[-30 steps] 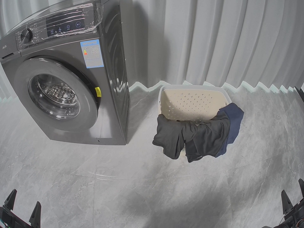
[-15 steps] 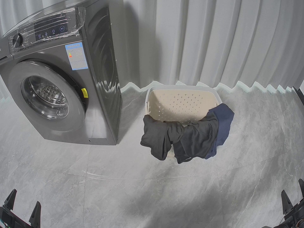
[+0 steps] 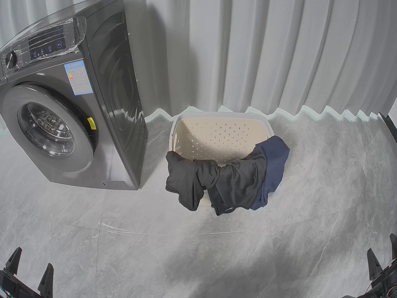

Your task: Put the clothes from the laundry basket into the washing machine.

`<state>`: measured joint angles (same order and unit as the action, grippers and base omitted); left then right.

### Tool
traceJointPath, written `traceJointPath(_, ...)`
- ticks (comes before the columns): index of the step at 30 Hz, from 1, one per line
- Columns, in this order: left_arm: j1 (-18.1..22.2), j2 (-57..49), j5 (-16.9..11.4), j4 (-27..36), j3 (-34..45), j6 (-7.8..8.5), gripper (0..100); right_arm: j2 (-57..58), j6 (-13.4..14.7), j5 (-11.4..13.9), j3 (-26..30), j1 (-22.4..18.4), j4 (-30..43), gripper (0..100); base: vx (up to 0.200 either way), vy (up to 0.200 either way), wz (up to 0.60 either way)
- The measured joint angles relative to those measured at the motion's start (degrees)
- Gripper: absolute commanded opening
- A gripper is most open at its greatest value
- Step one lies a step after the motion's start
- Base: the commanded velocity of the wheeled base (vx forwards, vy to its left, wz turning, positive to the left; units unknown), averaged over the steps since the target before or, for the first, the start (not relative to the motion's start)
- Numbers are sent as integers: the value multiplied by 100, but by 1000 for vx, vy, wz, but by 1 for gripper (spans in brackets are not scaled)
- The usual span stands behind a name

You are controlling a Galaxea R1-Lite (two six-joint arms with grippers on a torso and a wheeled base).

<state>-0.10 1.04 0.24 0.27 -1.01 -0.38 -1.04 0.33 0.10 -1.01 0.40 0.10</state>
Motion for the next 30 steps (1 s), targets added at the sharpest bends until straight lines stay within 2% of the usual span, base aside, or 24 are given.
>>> traceJointPath(7, 0, 0, -6, -2, 0, -5, 100, 0, 2, -5, 0, 1, 0, 100, 200, 0, 0)
traceJointPath(19, 0, 0, -4, 0, 0, -2, 100, 0, 2, -2, 0, 4, 0, 100, 0, 0, 0)
traceJointPath(28, 0, 0, -2, 0, 0, -2, 100, 0, 0, -2, 0, 0, 0, 100, 0, -200, 0)
traceJointPath(30, -1, 0, 0, 0, 0, -5, 100, 0, 0, -2, 0, 0, -2, 100, 0, 0, 0)
